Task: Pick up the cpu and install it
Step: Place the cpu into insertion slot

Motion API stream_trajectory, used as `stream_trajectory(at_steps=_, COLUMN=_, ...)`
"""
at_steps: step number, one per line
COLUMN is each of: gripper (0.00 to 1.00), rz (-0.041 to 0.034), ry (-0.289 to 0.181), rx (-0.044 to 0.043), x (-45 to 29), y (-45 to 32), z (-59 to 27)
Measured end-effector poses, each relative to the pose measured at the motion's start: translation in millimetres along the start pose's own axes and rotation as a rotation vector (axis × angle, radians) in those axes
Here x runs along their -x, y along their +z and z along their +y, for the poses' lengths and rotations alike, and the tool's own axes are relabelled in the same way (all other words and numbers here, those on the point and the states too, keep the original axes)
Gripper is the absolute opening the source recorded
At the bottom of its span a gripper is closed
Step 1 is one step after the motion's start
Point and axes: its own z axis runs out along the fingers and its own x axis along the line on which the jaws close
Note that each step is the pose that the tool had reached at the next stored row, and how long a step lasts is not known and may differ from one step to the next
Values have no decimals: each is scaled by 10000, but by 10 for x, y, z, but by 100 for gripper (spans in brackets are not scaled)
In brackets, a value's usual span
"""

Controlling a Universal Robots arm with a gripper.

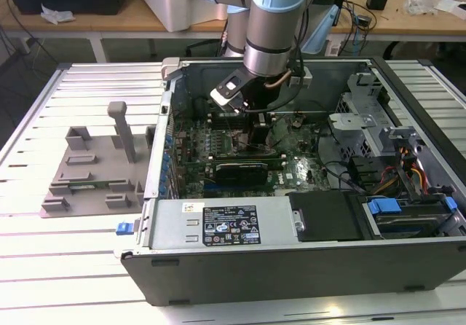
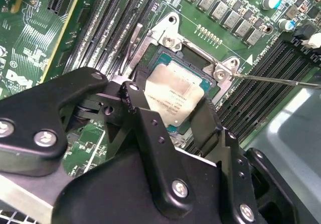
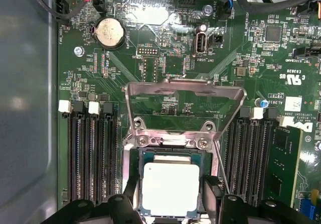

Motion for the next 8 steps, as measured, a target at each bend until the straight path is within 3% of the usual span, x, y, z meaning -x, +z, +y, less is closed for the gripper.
stream_trajectory(at_steps=4, gripper=62, rz=-2, ry=0, rx=0, x=2, y=-41, z=-3)
stream_trajectory(at_steps=6, gripper=62, rz=-2, ry=0, rx=0, x=4, y=-163, z=-14)
stream_trajectory(at_steps=8, gripper=60, rz=-1, ry=0, rx=1, x=4, y=-238, z=-19)
